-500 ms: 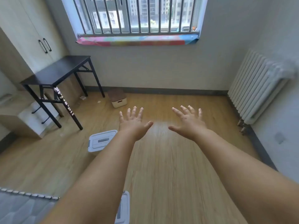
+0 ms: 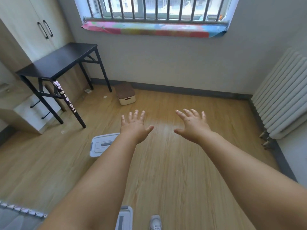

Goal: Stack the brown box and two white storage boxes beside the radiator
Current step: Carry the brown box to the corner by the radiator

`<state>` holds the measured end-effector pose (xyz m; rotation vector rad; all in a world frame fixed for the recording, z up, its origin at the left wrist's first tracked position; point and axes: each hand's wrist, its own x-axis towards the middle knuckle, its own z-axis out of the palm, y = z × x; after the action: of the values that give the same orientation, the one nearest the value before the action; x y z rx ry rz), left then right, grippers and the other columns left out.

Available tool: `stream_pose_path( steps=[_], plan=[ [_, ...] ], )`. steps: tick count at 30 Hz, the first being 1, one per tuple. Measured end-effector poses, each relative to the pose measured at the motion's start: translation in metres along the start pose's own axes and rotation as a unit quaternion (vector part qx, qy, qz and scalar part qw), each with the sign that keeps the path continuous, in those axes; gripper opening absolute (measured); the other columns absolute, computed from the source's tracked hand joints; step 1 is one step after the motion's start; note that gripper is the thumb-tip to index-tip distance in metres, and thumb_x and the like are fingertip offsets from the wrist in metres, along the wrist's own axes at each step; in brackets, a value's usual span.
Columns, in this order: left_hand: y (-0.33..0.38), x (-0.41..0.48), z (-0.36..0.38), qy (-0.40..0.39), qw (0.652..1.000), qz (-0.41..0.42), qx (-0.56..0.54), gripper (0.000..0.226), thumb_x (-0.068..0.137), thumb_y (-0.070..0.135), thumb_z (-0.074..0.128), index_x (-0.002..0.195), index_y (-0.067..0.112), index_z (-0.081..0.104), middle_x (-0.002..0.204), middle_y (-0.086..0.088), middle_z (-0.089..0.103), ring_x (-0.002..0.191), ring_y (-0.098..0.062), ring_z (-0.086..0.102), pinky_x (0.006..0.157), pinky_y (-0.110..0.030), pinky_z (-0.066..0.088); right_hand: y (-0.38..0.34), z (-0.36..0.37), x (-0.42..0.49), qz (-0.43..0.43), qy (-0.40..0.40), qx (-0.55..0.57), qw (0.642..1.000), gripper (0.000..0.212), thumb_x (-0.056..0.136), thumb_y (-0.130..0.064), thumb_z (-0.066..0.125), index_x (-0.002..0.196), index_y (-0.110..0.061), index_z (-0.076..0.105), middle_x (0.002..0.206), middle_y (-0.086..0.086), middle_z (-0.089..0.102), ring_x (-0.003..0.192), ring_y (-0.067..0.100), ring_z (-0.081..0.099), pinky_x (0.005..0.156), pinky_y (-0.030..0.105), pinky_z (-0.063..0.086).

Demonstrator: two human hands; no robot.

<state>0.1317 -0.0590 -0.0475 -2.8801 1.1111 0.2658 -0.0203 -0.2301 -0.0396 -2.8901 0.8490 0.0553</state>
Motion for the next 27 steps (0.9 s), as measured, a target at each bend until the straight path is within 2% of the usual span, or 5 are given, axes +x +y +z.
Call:
stream_pose_path(
  steps=[4, 14, 27],
  plan=[
    [-0.023, 0.081, -0.007, -0.008, 1.000, -0.004, -0.006, 0.077, 0.092, 0.066, 0.022, 0.151, 0.028, -0.009, 0.162, -0.003, -0.008, 0.148, -0.025, -0.008, 0.115, -0.051, -0.009, -0.013, -0.002, 0.086, 0.003, -0.016, 0.004, 1.000, 0.080, 0.086, -0.063, 0.048, 0.151, -0.040, 0.007, 0.162, 0.000, 0.011, 0.150, 0.025, 0.002, 0.117, 0.055, -0.005],
    [-0.067, 0.213, -0.025, -0.016, 1.000, -0.021, -0.013, 0.076, 0.093, 0.063, 0.026, 0.152, 0.026, -0.005, 0.162, -0.004, -0.003, 0.149, -0.026, -0.003, 0.116, -0.051, -0.004, -0.029, -0.002, 0.230, -0.009, -0.039, 0.027, 0.999, 0.081, 0.086, -0.060, 0.052, 0.151, -0.038, 0.010, 0.162, 0.001, 0.014, 0.149, 0.025, 0.005, 0.118, 0.054, 0.000],
    [-0.117, 0.430, -0.042, -0.069, 0.992, -0.081, -0.073, 0.074, 0.095, 0.057, 0.036, 0.153, 0.024, 0.006, 0.162, -0.002, 0.009, 0.148, -0.023, 0.007, 0.120, -0.045, 0.006, -0.044, 0.018, 0.486, -0.042, -0.108, 0.086, 0.990, 0.079, 0.086, -0.056, 0.056, 0.151, -0.035, 0.017, 0.158, 0.003, 0.026, 0.146, 0.025, 0.022, 0.118, 0.046, 0.022]
  ],
)
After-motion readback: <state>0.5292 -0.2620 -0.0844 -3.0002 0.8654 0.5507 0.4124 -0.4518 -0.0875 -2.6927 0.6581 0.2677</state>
